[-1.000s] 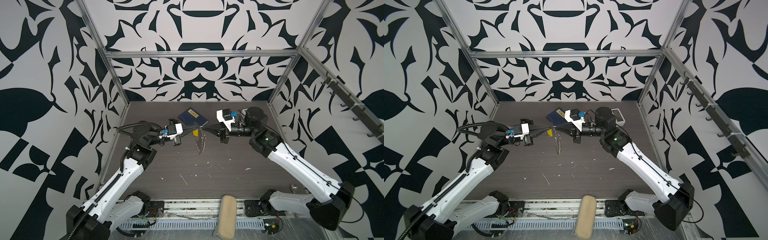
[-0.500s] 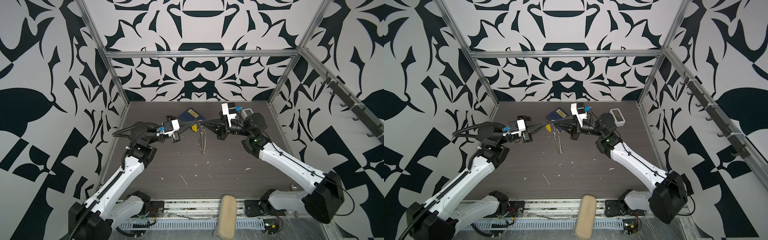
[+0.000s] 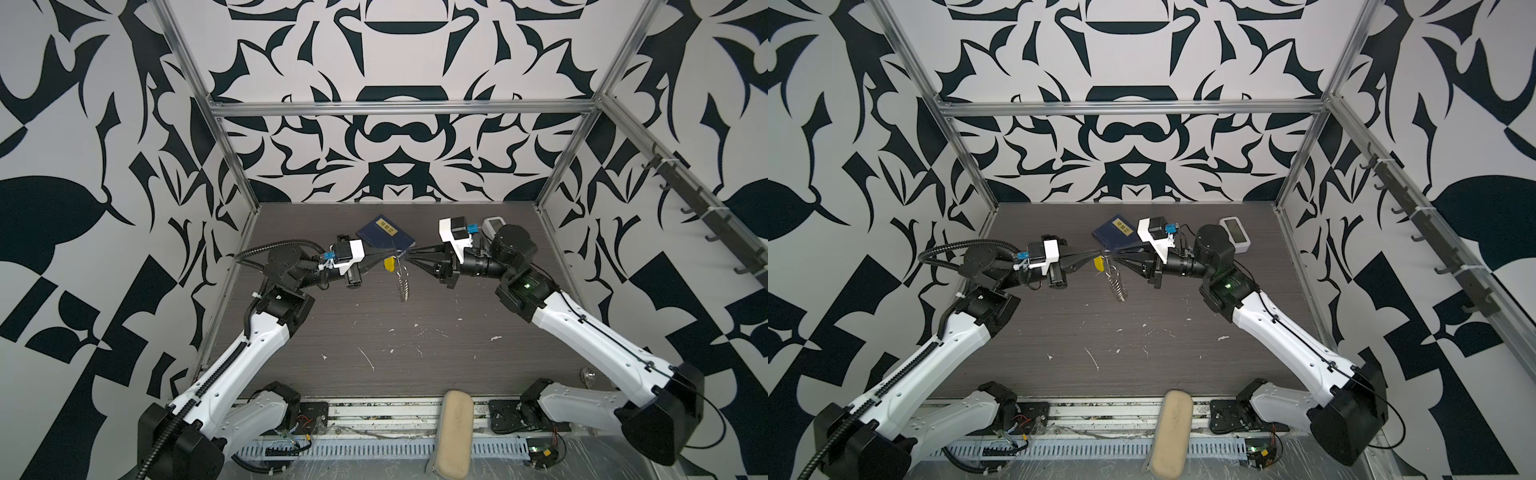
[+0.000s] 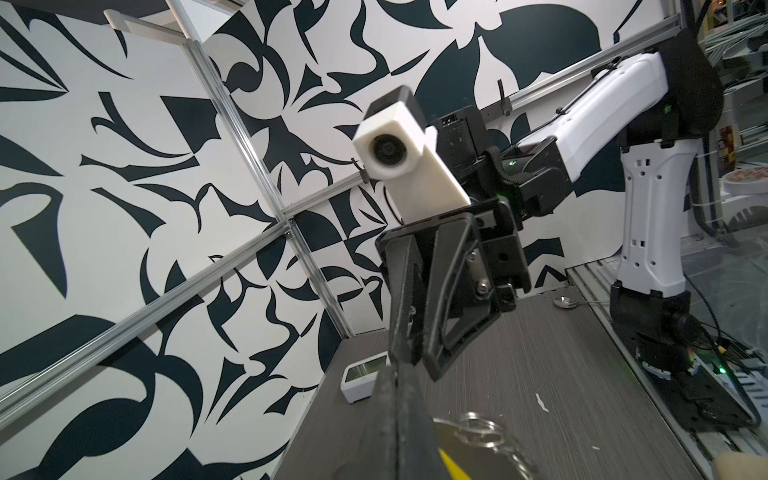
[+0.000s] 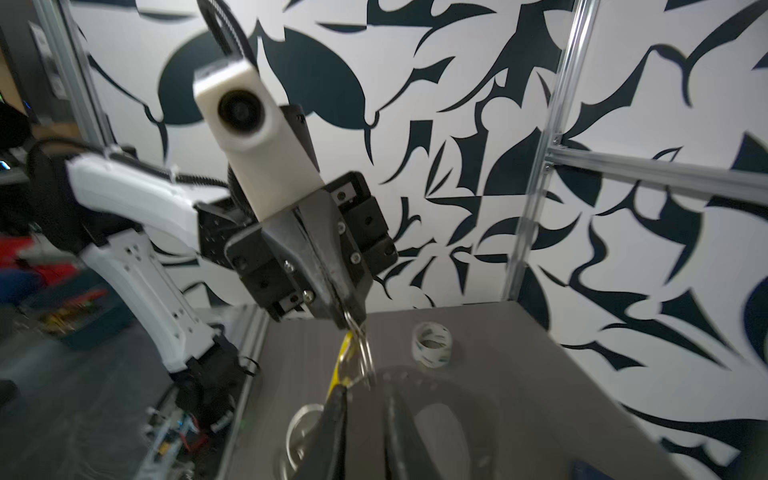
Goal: Remove the keys from the keyring
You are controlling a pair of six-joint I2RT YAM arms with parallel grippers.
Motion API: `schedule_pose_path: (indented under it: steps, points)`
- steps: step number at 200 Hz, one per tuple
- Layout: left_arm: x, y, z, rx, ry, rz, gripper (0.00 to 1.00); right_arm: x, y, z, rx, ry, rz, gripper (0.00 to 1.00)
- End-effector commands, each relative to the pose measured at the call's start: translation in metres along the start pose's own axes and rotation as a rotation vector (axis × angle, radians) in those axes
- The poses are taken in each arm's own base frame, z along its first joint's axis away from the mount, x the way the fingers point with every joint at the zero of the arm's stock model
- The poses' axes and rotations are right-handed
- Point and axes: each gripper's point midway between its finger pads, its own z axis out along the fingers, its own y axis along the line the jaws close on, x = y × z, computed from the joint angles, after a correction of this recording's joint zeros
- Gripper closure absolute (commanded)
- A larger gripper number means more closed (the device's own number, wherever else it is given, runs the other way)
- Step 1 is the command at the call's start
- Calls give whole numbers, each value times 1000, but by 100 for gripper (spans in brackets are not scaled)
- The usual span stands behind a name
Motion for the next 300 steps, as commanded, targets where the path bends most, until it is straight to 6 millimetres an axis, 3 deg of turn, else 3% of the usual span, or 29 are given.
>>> schedule_pose_path:
  steps: [1, 49, 150, 300]
  points:
    - [0, -4, -3, 15, 4, 13, 100, -21, 3, -8, 25, 6, -86, 71]
    - [5, -14, -4, 93, 29, -1, 100, -33, 13, -10, -27, 35, -117, 67]
    - [3, -13, -1, 113, 24, -4, 100, -24, 15, 2, -135, 133, -53, 62]
    - [4, -12, 0, 113, 28, -19, 100, -4, 15, 17, -181, 197, -32, 83]
